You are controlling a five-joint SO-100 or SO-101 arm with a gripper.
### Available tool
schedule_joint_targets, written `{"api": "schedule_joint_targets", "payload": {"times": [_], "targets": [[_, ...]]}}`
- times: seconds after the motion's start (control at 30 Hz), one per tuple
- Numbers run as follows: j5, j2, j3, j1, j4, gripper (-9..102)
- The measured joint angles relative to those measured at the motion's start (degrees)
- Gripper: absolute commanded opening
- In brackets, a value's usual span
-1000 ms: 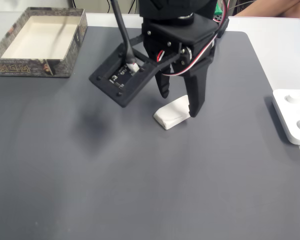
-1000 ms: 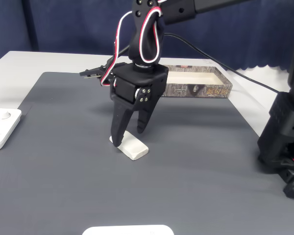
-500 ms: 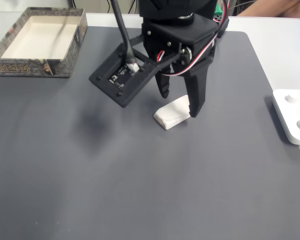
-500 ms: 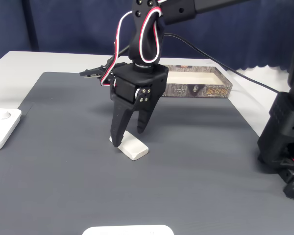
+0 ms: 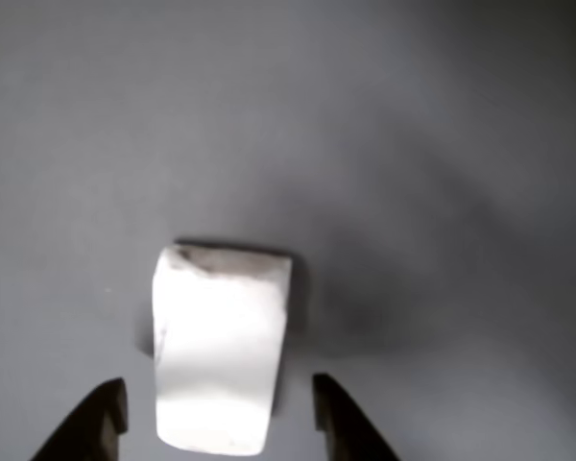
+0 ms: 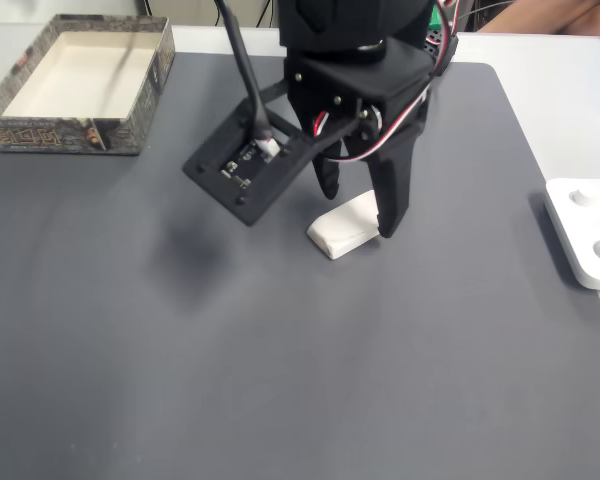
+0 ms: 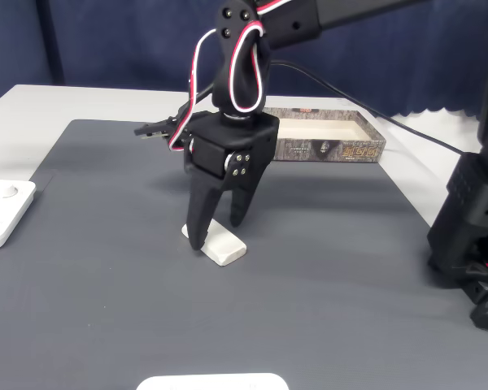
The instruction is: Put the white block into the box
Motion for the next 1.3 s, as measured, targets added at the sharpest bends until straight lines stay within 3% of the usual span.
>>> {"api": "schedule_joint_targets", "payload": {"times": [1.3], "targets": [[0.0,-1.7,-0.4,0.0,-1.9,27]]}}
